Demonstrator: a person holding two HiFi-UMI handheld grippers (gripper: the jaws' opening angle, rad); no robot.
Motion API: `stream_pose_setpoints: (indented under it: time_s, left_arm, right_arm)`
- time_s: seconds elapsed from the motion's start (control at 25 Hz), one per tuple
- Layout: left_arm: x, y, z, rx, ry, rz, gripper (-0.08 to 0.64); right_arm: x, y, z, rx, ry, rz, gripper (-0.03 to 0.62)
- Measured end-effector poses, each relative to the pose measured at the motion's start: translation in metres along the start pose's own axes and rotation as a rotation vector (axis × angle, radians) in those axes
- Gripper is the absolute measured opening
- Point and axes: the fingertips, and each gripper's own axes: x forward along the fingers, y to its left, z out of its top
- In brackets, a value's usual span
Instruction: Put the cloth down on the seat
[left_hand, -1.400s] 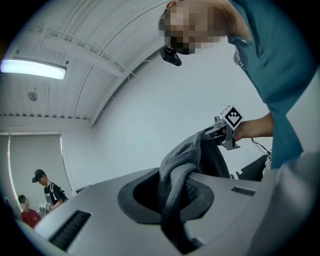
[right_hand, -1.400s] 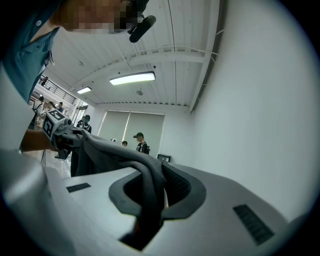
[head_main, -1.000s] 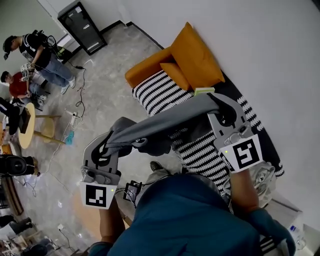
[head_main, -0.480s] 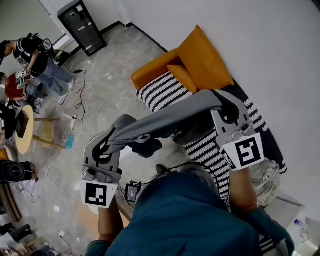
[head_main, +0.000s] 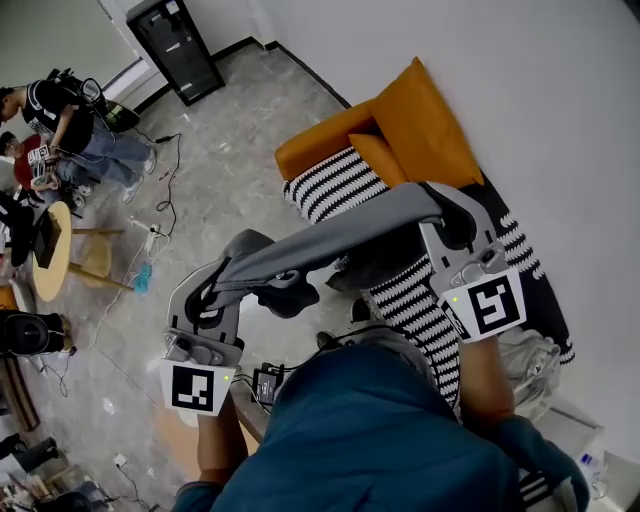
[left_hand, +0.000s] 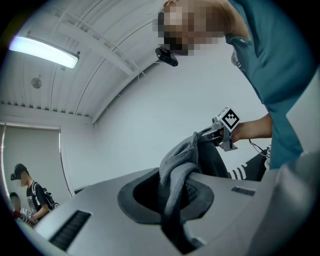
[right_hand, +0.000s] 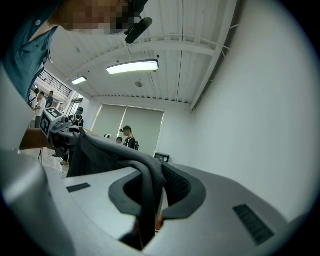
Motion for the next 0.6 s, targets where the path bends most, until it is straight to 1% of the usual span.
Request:
stream_pose_setpoints:
  time_s: [0.24,0.36,0.52,0.6]
  left_arm:
    - [0.021,0.026,0.000,0.005,0.022,0.044,0.031]
    - [0.039,0.027,0.005,0.007,0.012,0.064,0.031]
    - [0.057,0.026,0.004,0.027,0.047,0.082,0.031]
    - [0.062,0.026,0.006,0.028,0.046,0.098,0.031]
  right_arm:
    - [0.038,-0.015,0.003,0.006,-0.031,0.049,0.046]
    - [0.050,-0.032,-0.001,0.006,-0.044,0.065,0.046]
    - [0.064,-0.050,-0.008,0.023,-0.061,0.089,0.046]
    - [0.070,-0.056,-0.010,0.022,-0.069,0.102,0.046]
